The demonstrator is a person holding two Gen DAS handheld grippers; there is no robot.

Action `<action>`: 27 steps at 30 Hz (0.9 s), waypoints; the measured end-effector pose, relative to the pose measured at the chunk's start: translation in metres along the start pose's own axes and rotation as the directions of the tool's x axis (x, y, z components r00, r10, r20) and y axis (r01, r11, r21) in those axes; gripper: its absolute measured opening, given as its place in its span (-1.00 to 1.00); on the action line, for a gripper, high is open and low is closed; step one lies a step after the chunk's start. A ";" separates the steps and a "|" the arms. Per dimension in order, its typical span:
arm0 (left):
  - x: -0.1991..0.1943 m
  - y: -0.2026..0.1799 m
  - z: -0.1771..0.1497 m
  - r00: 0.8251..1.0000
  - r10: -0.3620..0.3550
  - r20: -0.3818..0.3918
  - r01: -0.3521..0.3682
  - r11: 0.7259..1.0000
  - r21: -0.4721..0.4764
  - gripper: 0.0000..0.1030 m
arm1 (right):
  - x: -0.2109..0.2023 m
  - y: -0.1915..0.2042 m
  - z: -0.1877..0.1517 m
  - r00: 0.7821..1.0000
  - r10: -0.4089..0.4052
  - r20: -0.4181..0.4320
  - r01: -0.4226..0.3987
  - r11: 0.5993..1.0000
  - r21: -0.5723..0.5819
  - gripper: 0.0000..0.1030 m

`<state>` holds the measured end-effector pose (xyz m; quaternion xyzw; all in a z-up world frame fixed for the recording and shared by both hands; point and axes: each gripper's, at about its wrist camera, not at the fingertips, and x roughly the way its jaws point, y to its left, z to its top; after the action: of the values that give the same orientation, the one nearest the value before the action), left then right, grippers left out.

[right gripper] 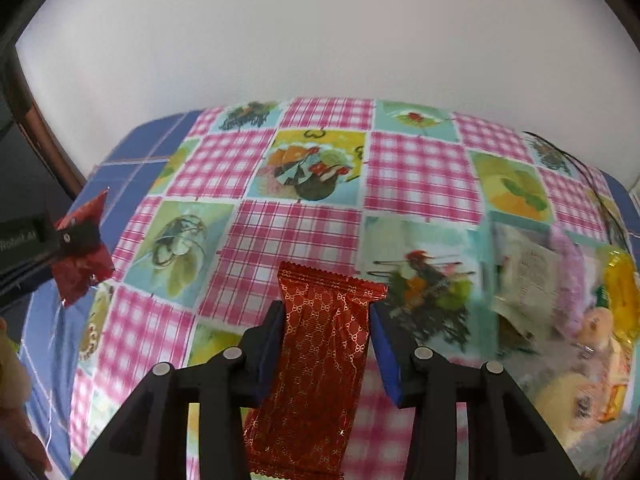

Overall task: Organize snacks
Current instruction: 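Carry the red wafer and red candy into the white tray and open both tools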

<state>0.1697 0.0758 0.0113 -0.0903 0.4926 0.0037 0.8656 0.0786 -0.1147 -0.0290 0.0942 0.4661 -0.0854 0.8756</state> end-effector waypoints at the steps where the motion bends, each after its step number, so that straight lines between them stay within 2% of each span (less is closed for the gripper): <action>1: -0.009 -0.005 -0.005 1.000 -0.005 0.007 0.005 1.000 0.000 -0.19 | -0.006 -0.003 0.000 1.000 0.002 0.006 -0.002 1.000 0.005 -0.13; 9: -0.058 -0.046 -0.047 0.998 -0.049 0.036 0.048 0.999 0.012 -0.19 | -0.072 -0.044 -0.014 0.995 0.013 0.102 -0.020 0.997 0.069 -0.13; 16: -0.081 -0.097 -0.078 0.995 -0.093 0.046 0.090 0.994 0.064 -0.19 | -0.108 -0.094 -0.024 0.988 0.000 0.152 -0.022 0.989 0.144 -0.13; 21: -0.084 -0.141 -0.100 0.990 -0.135 0.035 0.128 0.980 0.155 -0.18 | -0.122 -0.144 -0.029 0.985 -0.029 0.170 -0.010 0.974 0.228 -0.12; 27: -0.062 -0.189 -0.125 0.985 -0.171 -0.023 0.171 0.949 0.266 -0.18 | -0.122 -0.201 -0.036 0.985 -0.076 0.152 0.023 0.947 0.320 -0.12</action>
<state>0.0496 -0.1252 0.0307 -0.0154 0.4786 -0.1375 0.8670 -0.0652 -0.2931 0.0356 0.2144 0.3757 -0.1884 0.8817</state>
